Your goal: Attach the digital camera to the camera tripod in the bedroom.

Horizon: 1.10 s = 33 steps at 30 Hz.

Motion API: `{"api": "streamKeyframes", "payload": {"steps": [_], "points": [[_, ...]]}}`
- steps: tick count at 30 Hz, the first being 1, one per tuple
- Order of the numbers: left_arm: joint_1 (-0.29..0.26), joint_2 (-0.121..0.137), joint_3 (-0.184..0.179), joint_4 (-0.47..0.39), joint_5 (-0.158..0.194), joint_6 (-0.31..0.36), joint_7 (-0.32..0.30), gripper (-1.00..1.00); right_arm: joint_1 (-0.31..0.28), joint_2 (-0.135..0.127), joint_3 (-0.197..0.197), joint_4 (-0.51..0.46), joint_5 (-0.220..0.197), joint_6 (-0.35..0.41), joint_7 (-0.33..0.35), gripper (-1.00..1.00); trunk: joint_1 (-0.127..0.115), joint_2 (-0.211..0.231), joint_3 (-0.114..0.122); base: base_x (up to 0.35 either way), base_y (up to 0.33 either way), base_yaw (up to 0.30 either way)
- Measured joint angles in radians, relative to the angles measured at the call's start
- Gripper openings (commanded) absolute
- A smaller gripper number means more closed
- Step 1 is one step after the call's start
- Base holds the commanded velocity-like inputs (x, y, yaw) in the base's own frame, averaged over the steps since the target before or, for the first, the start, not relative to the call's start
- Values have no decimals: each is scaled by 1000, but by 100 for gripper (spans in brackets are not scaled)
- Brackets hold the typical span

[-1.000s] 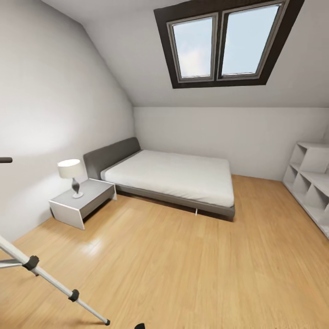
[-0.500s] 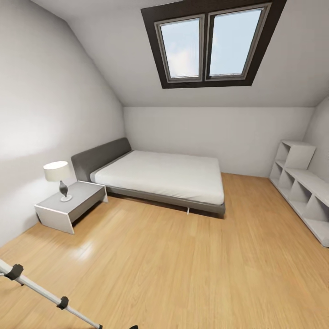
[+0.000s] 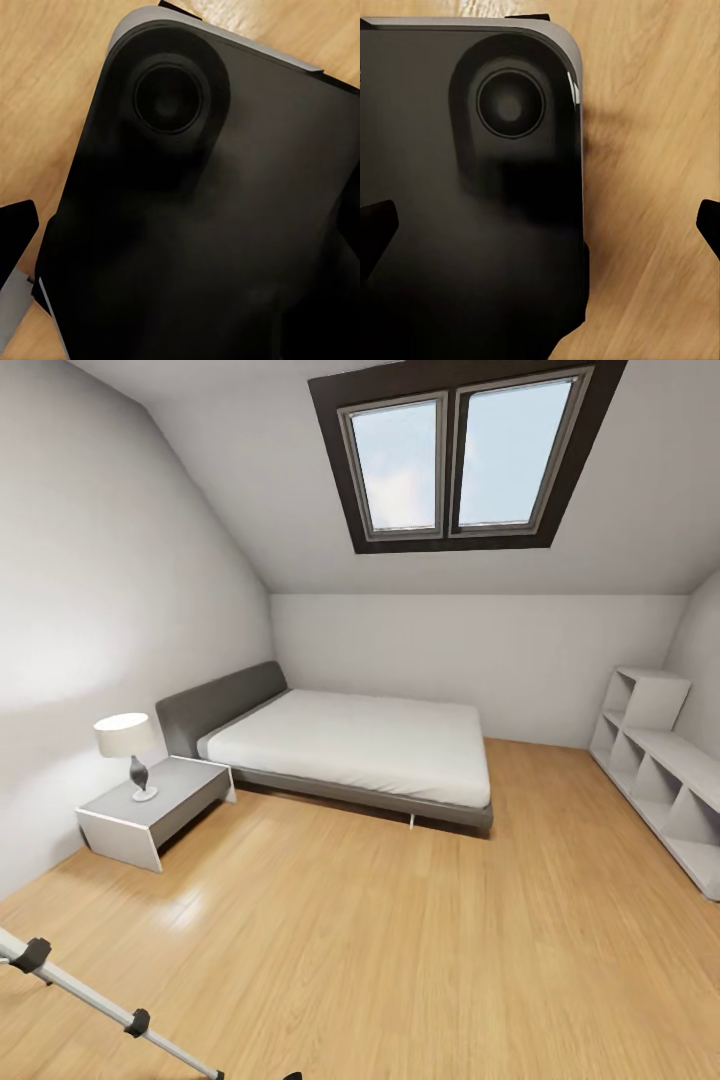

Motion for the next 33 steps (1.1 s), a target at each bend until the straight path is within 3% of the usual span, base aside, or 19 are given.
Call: {"api": "streamKeyframes", "payload": {"steps": [24, 28, 33], "points": [[0, 6, -3, -8, -6, 0, 0, 100, 0, -8, 9, -5, 7, 9, 1, 100, 0, 0, 0, 0, 0, 0], [0, 31, -4, -56, -8, 4, 0, 100, 0, -27, 9, -38, 8, 12, -4, 100, 0, 0, 0, 0, 0, 0], [-1, 102, -2, -220, -9, 32, 2, 100, 0, -61, 11, -179, 33, 19, -1, 100, 0, 0, 0, 0, 0, 0]]}}
